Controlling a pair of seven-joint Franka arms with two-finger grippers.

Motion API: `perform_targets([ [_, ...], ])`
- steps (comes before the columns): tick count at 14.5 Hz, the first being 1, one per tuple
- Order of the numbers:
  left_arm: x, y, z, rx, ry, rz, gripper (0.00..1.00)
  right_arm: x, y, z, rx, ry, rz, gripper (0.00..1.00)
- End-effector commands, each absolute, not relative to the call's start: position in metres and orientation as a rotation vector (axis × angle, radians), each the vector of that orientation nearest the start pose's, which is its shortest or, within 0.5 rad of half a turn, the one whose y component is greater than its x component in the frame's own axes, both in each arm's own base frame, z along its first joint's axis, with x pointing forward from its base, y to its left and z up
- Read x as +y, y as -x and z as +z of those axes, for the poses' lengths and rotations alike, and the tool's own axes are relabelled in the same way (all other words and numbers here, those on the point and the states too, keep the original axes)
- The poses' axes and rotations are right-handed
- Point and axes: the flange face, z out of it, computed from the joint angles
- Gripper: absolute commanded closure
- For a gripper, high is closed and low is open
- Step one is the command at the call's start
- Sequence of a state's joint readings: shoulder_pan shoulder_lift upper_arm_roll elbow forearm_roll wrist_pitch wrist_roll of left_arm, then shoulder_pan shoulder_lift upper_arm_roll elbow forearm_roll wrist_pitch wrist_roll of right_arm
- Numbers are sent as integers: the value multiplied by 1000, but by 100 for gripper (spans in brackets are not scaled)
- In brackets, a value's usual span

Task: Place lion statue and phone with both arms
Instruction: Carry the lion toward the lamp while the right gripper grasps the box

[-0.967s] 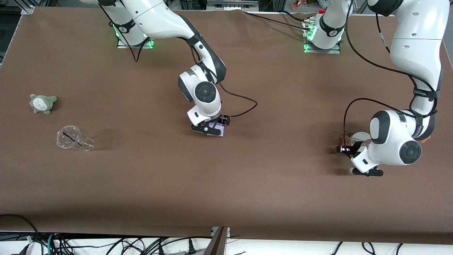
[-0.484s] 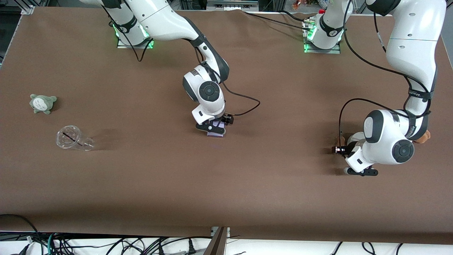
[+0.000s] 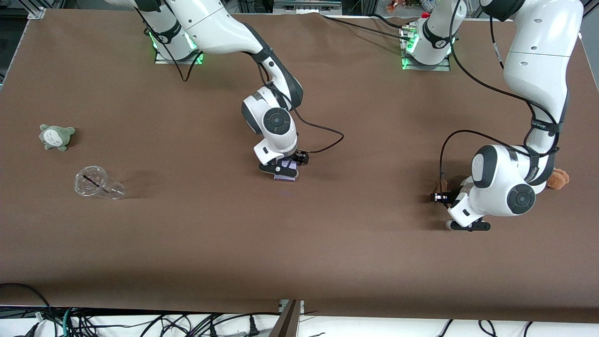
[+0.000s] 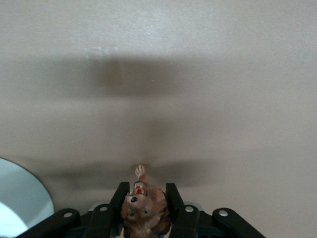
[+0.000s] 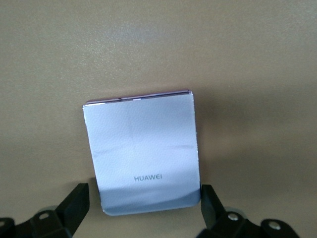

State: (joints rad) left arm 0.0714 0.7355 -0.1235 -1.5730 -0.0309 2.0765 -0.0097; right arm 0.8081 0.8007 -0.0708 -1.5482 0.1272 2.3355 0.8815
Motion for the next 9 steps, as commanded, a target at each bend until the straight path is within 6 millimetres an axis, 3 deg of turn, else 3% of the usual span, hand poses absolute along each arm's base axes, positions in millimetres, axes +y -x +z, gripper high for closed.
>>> perform_targets([
  [1,-29,-673,186,-45,3248,382,100,481,-515,171,294,3107,35,0],
  [5,-30,-672,183,-52,3248,390,100,477,-517,168,258,3114,38,0],
  [6,-30,-672,182,-53,3246,392,90,476,-518,167,262,3114,40,0],
  [7,-30,-672,183,-49,3246,390,68,477,-518,167,261,3112,38,0],
  [8,-31,-673,183,-34,3244,389,49,476,-521,168,259,3103,21,12],
  [9,-31,-672,183,-45,3245,394,28,476,-521,169,256,3098,12,37],
])
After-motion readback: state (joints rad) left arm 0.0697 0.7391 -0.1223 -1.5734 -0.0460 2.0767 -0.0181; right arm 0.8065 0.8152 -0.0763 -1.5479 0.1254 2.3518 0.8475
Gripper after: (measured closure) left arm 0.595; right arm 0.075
